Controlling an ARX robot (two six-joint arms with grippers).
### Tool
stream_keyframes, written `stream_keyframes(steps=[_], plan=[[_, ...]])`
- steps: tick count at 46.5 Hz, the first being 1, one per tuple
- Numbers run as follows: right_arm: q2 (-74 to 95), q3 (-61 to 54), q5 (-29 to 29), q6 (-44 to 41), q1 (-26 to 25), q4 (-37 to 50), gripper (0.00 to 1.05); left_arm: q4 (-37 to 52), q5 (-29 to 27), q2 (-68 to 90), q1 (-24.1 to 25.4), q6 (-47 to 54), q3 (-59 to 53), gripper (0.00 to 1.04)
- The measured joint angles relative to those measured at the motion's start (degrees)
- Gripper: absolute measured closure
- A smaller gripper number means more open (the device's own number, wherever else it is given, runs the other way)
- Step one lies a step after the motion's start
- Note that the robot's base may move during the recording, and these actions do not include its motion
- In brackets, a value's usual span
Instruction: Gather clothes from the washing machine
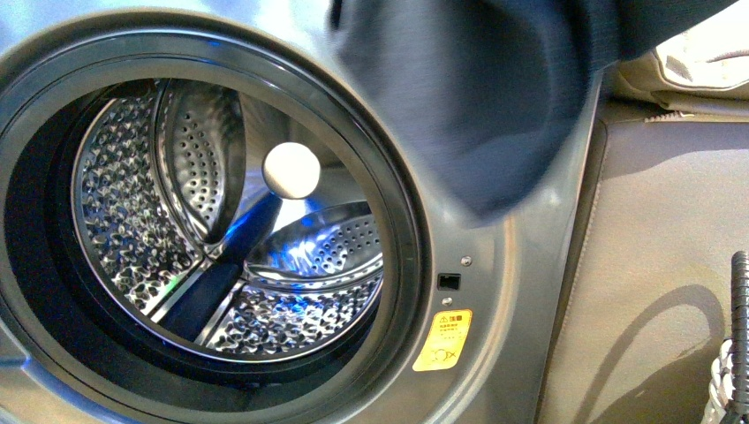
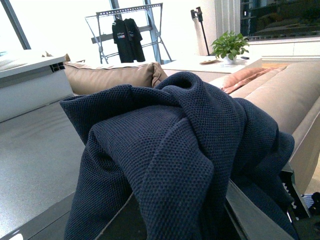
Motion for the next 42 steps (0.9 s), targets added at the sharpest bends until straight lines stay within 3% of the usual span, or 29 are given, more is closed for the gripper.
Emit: stream_keyframes(steps=[6, 10, 21, 27, 42], plan=[[-0.7, -1.0, 0.0, 0.5, -0.6, 1.3, 0.37, 0.0, 0.0, 0.0, 0.0, 0.0, 0.0, 0.84], [-1.9, -2.2, 0.0, 1.2, -0.9, 2.4, 0.54, 0.0, 0.2, 0.0, 0.0, -0.1, 0.0, 0.83], [-4.9, -4.8, 1.8, 5.7, -3.3, 6.2, 0.99, 0.0, 0.3, 0.0, 0.0, 0.0, 0.6, 0.32], [-7.1, -5.1, 2.3, 11.0, -8.2, 7.4, 1.00, 0.0, 0.3, 0.0, 0.0, 0.0, 0.8, 0.05], [-15.6, -7.8, -5.3, 23.9, -25.1, 11.4, 1.00, 0.0, 0.3, 0.0, 0.0, 0.0, 0.8, 0.06]])
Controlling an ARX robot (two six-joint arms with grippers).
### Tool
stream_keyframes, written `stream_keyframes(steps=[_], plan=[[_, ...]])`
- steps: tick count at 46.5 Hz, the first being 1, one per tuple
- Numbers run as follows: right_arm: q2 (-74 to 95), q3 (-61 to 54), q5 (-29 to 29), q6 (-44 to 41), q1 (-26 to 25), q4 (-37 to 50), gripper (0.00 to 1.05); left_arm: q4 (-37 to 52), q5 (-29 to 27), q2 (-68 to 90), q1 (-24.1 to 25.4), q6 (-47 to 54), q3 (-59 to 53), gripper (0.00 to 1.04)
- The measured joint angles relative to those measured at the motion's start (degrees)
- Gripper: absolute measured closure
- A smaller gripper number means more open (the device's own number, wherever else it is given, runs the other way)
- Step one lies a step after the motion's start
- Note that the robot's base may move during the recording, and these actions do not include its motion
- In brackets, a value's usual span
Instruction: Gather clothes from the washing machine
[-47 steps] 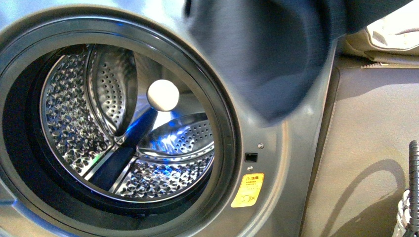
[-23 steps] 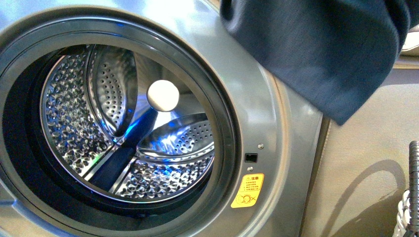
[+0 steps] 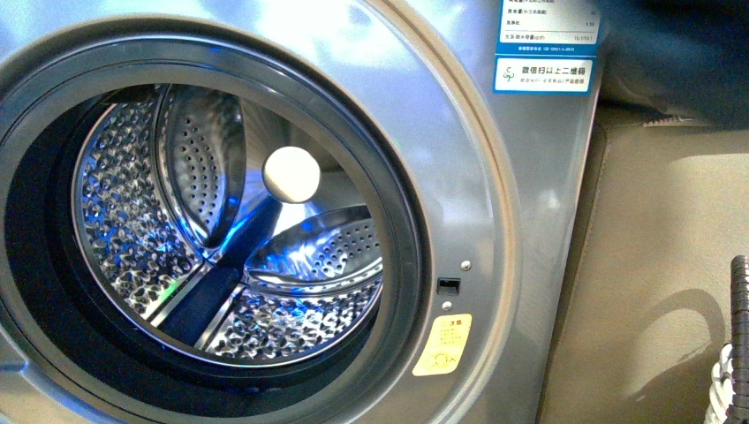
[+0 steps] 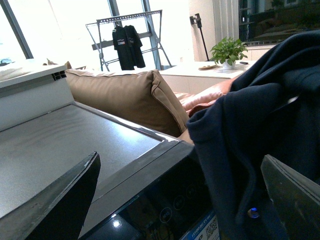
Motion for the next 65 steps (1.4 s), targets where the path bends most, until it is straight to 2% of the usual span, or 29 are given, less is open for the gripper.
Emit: stream_keyframes(steps=[2, 8, 10, 16, 20, 24, 29, 33, 40, 48, 51, 54, 58, 65], plan=[[-1.3, -0.4, -1.8, 1.5, -2.9, 0.6, 1.00, 0.0, 0.0, 0.0, 0.0, 0.0, 0.0, 0.06], [-6.7, -4.2, -10.9, 7.4, -16.5, 3.4, 1.00, 0.0, 0.0, 0.0, 0.0, 0.0, 0.0, 0.06], [-7.6, -5.3, -13.0, 8.4, -19.3, 4.2, 1.00, 0.0, 0.0, 0.0, 0.0, 0.0, 0.0, 0.06], [-9.5, -11.3, -23.7, 14.9, -31.9, 9.9, 1.00, 0.0, 0.0, 0.0, 0.0, 0.0, 0.0, 0.06], [-9.3, -16.5, -31.1, 19.5, -39.3, 13.9, 1.00, 0.0, 0.0, 0.0, 0.0, 0.0, 0.0, 0.06], [-8.2, -21.6, -35.8, 21.5, -44.3, 16.5, 1.00, 0.0, 0.0, 0.0, 0.0, 0.0, 0.0, 0.06], [-6.6, -28.1, -40.5, 21.7, -48.8, 17.3, 1.00, 0.0, 0.0, 0.0, 0.0, 0.0, 0.0, 0.06], [-5.4, -33.0, -43.5, 19.2, -50.8, 13.8, 1.00, 0.0, 0.0, 0.0, 0.0, 0.0, 0.0, 0.06], [-1.0, -38.8, -44.3, 7.7, -51.5, -2.3, 1.00, 0.0, 0.0, 0.0, 0.0, 0.0, 0.0, 0.06], [8.7, -40.3, -40.6, -6.3, -51.5, -18.4, 1.00, 0.0, 0.0, 0.0, 0.0, 0.0, 0.0, 0.06], [12.8, -40.3, -39.5, -10.8, -51.3, -24.0, 0.90, 0.0, 0.0, 0.0, 0.0, 0.0, 0.0, 0.06], [16.4, -41.2, -38.5, -15.1, -51.0, -27.8, 0.74, 0.0, 0.0, 0.0, 0.0, 0.0, 0.0, 0.06], [16.7, -42.7, -38.2, -17.7, -50.7, -28.7, 0.54, 0.0, 0.0, 0.0, 0.0, 0.0, 0.0, 0.06], [11.5, -44.6, -38.6, -16.9, -49.1, -27.2, 0.17, 0.0, 0.0, 0.0, 0.0, 0.0, 0.0, 0.06]])
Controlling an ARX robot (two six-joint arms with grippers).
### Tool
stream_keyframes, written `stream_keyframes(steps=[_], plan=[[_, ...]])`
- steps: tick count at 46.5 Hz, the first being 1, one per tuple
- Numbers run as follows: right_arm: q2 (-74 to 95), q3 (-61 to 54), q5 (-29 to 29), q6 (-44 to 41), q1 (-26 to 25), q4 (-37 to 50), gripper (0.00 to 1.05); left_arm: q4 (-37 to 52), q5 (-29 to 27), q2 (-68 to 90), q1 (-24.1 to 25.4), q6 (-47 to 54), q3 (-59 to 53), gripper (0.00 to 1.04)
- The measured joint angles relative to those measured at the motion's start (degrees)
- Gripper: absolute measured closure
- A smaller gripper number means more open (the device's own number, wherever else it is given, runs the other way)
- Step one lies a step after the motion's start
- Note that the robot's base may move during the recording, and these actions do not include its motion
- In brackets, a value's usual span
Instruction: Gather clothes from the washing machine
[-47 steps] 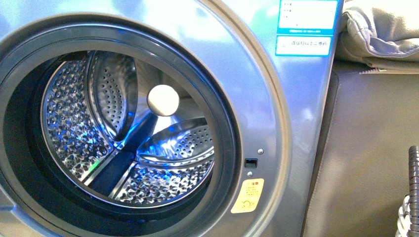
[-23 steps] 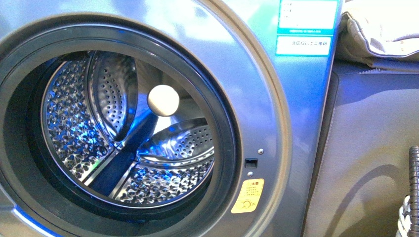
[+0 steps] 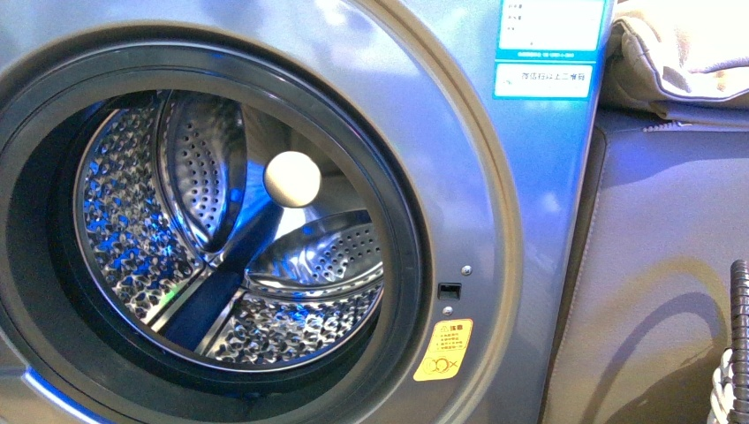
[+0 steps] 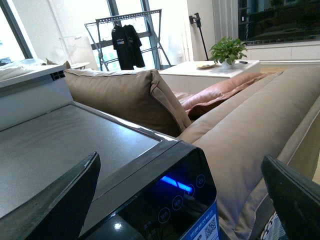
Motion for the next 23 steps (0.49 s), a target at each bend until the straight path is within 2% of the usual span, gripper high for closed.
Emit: stream_keyframes(steps=[2, 3, 9, 17, 23], plan=[[-2.5, -0.6, 0.5, 1.2, 1.0, 2.1, 0.07, 0.0, 0.0, 0.0, 0.0, 0.0, 0.0, 0.06], [-3.8, -0.8, 0.8, 2.0, 1.5, 2.7, 0.06, 0.0, 0.0, 0.0, 0.0, 0.0, 0.0, 0.06], [-9.6, -1.7, 1.0, 6.1, 4.0, 5.2, 0.08, 0.0, 0.0, 0.0, 0.0, 0.0, 0.0, 0.06], [-25.8, -4.6, 5.5, 14.0, 9.4, 23.4, 0.08, 0.0, 0.0, 0.0, 0.0, 0.0, 0.0, 0.06], [-35.1, -5.0, 10.0, 15.1, 14.1, 30.0, 0.08, 0.0, 0.0, 0.0, 0.0, 0.0, 0.0, 0.06]])
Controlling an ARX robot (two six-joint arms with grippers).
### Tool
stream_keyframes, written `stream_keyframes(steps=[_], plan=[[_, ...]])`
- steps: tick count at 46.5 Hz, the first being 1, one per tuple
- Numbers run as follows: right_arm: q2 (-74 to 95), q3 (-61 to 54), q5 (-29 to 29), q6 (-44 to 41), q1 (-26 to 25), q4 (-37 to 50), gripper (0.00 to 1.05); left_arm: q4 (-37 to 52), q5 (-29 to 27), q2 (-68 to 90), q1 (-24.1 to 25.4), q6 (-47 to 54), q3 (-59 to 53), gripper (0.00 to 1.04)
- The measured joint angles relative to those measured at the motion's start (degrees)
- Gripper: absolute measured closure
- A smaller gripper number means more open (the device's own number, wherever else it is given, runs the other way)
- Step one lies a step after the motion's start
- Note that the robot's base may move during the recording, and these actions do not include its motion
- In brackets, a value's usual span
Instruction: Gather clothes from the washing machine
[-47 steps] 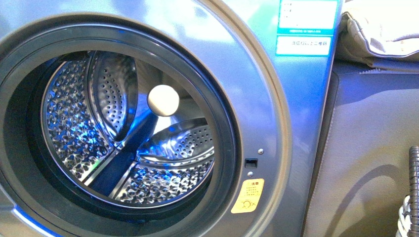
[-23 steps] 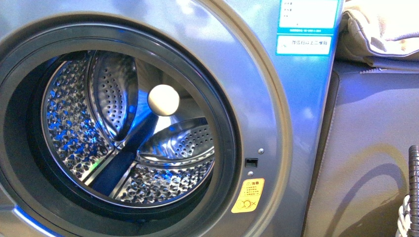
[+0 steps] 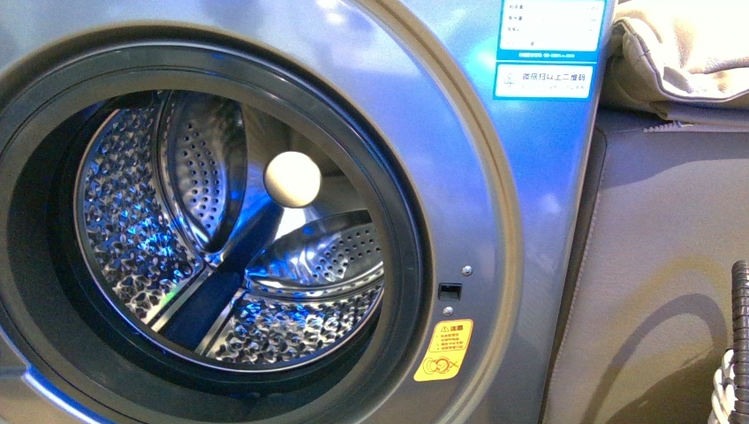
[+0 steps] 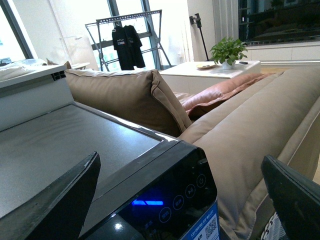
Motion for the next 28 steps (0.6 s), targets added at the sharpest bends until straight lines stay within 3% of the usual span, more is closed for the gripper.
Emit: stream_keyframes(steps=[5, 12, 17, 23, 26, 28], plan=[[-8.1, -2.2, 5.6, -0.3, 7.6, 0.5, 0.08, 0.0, 0.0, 0.0, 0.0, 0.0, 0.0, 0.06], [-17.5, -7.3, 19.1, -7.2, 21.0, -2.7, 0.08, 0.0, 0.0, 0.0, 0.0, 0.0, 0.0, 0.06], [-19.7, -8.3, 21.2, -10.0, 24.4, -3.6, 0.08, 0.0, 0.0, 0.0, 0.0, 0.0, 0.0, 0.06], [-24.6, -2.7, 42.6, -17.6, 33.6, -29.2, 0.26, 0.0, 0.0, 0.0, 0.0, 0.0, 0.0, 0.06], [-26.9, -3.1, 47.6, -20.6, 35.7, -38.8, 0.38, 0.0, 0.0, -0.1, 0.0, 0.0, 0.0, 0.06], [-27.2, -4.1, 48.4, -21.4, 36.0, -40.3, 0.45, 0.0, 0.0, -0.1, 0.0, 0.0, 0.0, 0.06]])
